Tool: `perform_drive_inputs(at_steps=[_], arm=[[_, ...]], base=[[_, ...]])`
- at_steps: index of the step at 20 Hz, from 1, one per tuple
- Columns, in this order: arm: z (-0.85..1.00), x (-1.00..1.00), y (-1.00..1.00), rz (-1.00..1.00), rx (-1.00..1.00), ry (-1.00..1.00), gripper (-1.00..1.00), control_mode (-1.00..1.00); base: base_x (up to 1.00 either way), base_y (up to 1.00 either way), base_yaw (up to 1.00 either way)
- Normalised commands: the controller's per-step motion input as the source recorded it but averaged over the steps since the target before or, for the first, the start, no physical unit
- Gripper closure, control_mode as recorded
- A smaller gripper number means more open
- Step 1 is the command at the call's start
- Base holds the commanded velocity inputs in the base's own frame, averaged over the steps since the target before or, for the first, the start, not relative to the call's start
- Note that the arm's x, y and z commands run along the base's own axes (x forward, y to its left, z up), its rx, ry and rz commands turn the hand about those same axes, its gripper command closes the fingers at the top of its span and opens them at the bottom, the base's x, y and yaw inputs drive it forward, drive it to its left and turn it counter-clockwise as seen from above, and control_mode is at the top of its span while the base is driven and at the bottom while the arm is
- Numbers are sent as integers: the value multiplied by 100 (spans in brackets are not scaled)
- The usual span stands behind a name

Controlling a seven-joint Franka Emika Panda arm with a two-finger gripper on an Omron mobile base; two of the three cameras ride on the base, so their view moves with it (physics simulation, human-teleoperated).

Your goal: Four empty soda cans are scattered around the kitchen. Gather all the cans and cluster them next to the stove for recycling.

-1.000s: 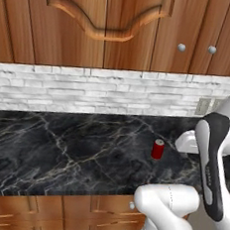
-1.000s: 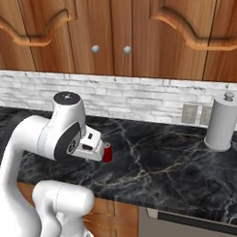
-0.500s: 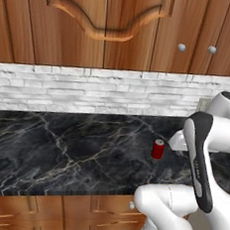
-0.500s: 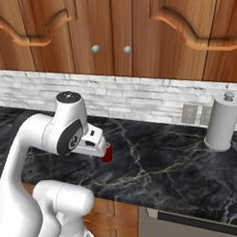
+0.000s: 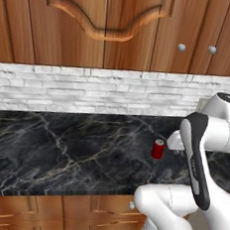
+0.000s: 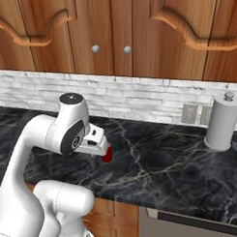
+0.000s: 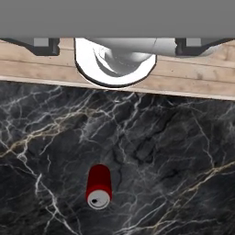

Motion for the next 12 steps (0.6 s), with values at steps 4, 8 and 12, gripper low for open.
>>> perform_drive_inputs(at_steps=[4,8,12], arm=[[-6,11,0,1,0,0,-100,-100],[-9,12,0,0,0,0,-100,-100],[-18,28,0,0,0,0,-100,-100]], base=[[0,0,0],[0,0,0],[0,0,0]])
